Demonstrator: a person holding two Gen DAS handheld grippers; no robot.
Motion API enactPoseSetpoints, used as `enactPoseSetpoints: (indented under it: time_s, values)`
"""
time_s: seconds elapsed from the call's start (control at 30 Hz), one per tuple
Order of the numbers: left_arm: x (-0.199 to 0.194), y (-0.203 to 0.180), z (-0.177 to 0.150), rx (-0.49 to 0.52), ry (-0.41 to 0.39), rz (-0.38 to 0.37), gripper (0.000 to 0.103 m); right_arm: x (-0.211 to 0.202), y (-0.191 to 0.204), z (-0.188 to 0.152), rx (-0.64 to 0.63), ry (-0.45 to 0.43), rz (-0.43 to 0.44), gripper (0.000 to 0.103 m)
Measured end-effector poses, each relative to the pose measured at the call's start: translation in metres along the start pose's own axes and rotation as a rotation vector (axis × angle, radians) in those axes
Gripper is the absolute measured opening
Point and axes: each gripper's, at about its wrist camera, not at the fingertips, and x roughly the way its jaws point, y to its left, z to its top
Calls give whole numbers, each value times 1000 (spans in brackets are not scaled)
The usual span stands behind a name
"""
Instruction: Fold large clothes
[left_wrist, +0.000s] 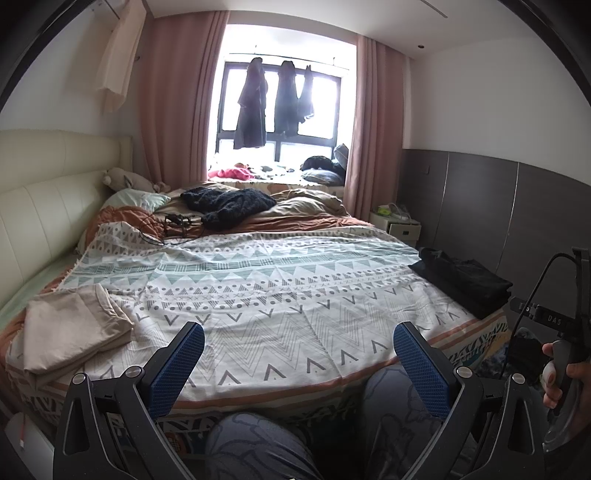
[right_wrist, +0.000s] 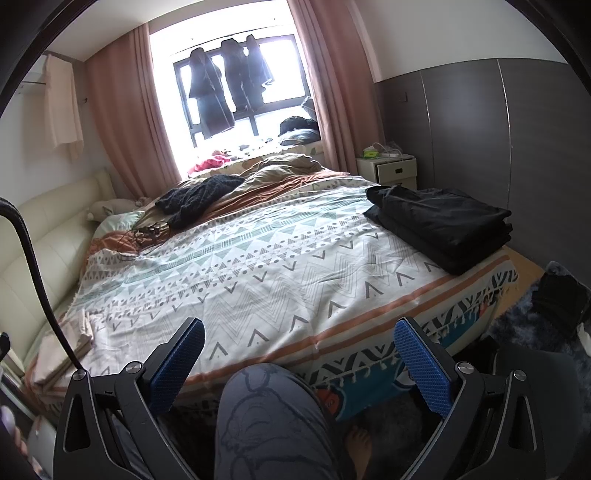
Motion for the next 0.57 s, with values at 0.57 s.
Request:
enactPoseSetpoints:
  time_s: [0.57]
  values:
    - [-1,1,-6,-5,-5,3,102,1,0,0,-3,2,1,103]
